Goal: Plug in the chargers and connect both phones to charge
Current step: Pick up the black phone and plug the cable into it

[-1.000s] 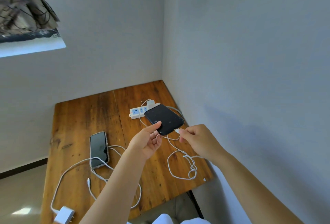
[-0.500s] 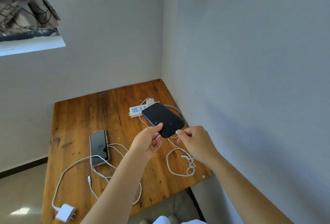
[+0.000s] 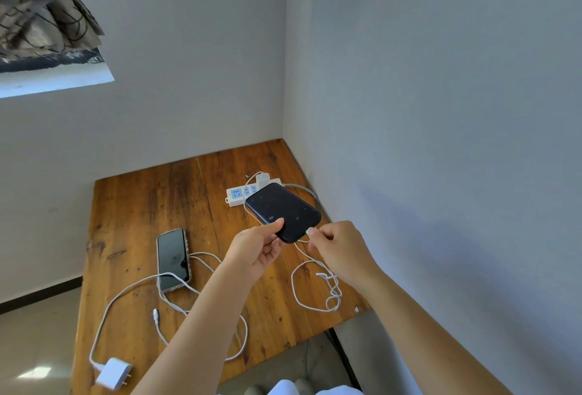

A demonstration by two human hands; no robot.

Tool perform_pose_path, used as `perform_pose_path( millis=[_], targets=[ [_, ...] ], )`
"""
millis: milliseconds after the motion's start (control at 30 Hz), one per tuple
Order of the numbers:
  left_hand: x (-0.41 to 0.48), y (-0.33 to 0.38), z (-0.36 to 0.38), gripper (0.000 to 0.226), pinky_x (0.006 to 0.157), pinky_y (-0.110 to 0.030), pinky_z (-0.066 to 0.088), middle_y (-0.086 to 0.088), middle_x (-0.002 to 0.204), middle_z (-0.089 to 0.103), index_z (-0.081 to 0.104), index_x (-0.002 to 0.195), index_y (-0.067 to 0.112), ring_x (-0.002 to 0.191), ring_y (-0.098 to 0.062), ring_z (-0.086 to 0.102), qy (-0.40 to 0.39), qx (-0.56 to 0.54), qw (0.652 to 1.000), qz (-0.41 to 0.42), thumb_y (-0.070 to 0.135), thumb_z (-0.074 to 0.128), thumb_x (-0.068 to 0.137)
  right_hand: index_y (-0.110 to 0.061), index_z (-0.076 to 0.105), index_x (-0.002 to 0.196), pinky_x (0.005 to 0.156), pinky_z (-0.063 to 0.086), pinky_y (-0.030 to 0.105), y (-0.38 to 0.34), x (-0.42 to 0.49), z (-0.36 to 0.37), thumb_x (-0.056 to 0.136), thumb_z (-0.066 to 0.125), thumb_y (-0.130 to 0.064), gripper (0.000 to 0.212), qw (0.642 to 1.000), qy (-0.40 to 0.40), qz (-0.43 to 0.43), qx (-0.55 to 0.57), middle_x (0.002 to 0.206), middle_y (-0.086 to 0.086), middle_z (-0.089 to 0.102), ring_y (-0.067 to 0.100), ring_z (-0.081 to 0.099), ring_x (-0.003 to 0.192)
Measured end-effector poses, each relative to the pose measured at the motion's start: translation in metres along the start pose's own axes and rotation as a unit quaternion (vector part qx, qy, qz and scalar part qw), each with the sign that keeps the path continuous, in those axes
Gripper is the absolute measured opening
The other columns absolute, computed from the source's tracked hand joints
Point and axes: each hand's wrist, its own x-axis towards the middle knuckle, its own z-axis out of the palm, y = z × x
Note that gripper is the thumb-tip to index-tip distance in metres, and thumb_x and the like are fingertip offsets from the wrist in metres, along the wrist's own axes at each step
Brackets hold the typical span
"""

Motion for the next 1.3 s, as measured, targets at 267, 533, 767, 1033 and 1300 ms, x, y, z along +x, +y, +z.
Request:
perform_pose_path(
  millis=[267,533,767,1033,1300],
  targets=[
    [0.005,0.006,0.003,0.033,0.047,-0.015,0.049,-0.021,0.099,0.07,0.058,0.107,0.003,0.058,-0.015,0.059,0.002,0.014,1.0,0.005,0.012,0.073,0.079,-0.026,0.06,0.058,0.043,0.036,0.008,0.002,0.005,0.003,0.095,0.051,-0.033,0.038,0.999,-0.009,0.021,0.035,0.042,-0.014,0.052,-0.002,0.053,0.043],
    [0.008,0.002,0.0,0.034,0.05,-0.017,0.05,-0.019,0.098,0.07,0.059,0.111,0.006,0.065,-0.016,0.06,-0.03,-0.018,0.999,0.01,0.015,0.071,0.081,-0.012,0.066,0.072,0.05,0.046,0.013,0.008,0.005,0.001,0.095,0.05,-0.031,0.034,0.991,-0.094,0.054,0.073,0.057,-0.003,0.058,0.003,0.054,0.045],
    [0.009,0.003,-0.001,0.032,0.059,-0.022,0.049,-0.016,0.111,0.068,0.058,0.118,0.014,0.081,-0.019,0.062,-0.039,-0.003,0.998,0.042,0.019,0.065,0.087,-0.025,0.058,0.097,0.048,0.042,0.009,0.015,0.006,0.006,0.095,0.048,-0.036,0.015,0.992,-0.101,0.061,0.038,0.065,-0.012,0.057,0.004,0.057,0.054],
    [0.011,0.001,-0.005,0.024,0.061,-0.024,0.049,-0.013,0.107,0.068,0.061,0.113,0.016,0.086,-0.02,0.062,-0.051,0.009,0.998,0.047,0.02,0.062,0.089,-0.035,0.055,0.098,0.05,0.047,0.007,0.02,0.005,0.007,0.094,0.051,-0.031,0.006,0.992,-0.101,0.045,0.059,0.064,-0.01,0.062,-0.001,0.061,0.055],
    [0.012,0.0,-0.007,0.021,0.06,-0.023,0.052,-0.01,0.104,0.07,0.06,0.106,0.019,0.088,-0.017,0.066,-0.048,0.003,0.998,0.051,0.025,0.064,0.086,-0.033,0.057,0.098,0.05,0.045,0.007,0.02,0.006,0.008,0.094,0.052,-0.029,0.007,0.991,-0.105,0.038,0.068,0.064,-0.01,0.062,-0.002,0.061,0.055]
  ],
)
